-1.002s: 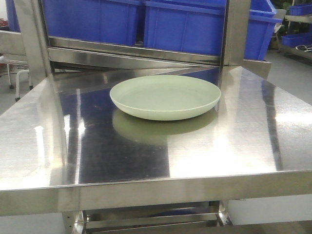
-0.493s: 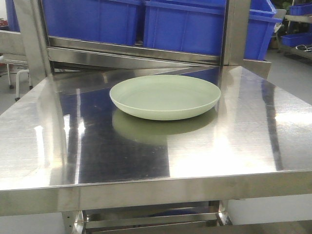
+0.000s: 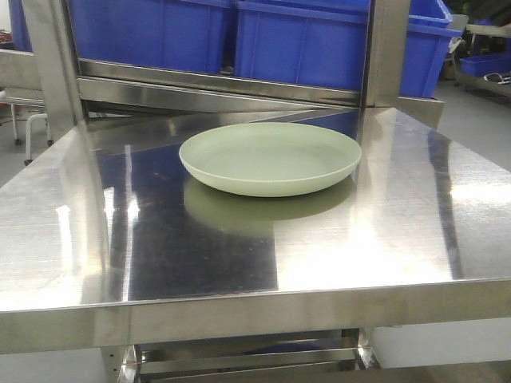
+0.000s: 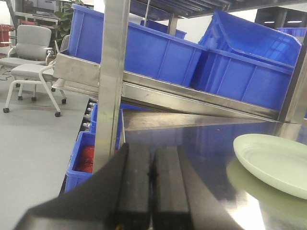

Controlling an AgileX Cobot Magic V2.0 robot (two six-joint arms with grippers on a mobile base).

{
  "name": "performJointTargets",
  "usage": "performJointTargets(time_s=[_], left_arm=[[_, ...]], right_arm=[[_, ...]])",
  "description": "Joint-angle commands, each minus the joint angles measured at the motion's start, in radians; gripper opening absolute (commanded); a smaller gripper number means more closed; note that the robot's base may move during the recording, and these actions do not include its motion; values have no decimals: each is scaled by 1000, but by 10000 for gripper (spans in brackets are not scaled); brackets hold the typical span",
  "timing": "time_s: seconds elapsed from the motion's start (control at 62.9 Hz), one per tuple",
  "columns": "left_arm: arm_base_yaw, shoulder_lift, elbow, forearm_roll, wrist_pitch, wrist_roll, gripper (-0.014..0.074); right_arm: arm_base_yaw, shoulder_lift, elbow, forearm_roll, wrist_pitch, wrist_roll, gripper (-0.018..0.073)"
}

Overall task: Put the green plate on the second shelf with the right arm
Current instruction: 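Lower the right gripper onto the plate rim nearest the robot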

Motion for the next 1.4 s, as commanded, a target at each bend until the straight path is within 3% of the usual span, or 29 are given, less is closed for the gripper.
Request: performJointTargets(time_s=[0.0,0.143,0.223,0.286,0.413,0.684,0.859,1.383], left_arm=[[-7,-16,41,-6,-79,-3,130],[-7,-16,41,-6,-79,-3,130],[-7,-16,41,-6,-79,-3,130],[-7,-16,41,-6,-79,-3,130],[-7,-16,41,-6,-79,-3,130],[-7,-16,41,-6,-79,-3,130],[-7,-16,41,-6,-79,-3,130],[-7,-16,41,-6,-79,-3,130]], right_arm=[[1,81,-123,8,-40,-11,49],[16,243,-290,8,70,-102,52],[35,314,-380,7,121,-244,94],[40,361,-434,10,157,-287,155],[40,452,-517,36,210,-286,256],[38,595,-578,64,196,-286,269],[38,655,-597,64,204,-268,401],[-45,672,-597,64,160,-174,406]])
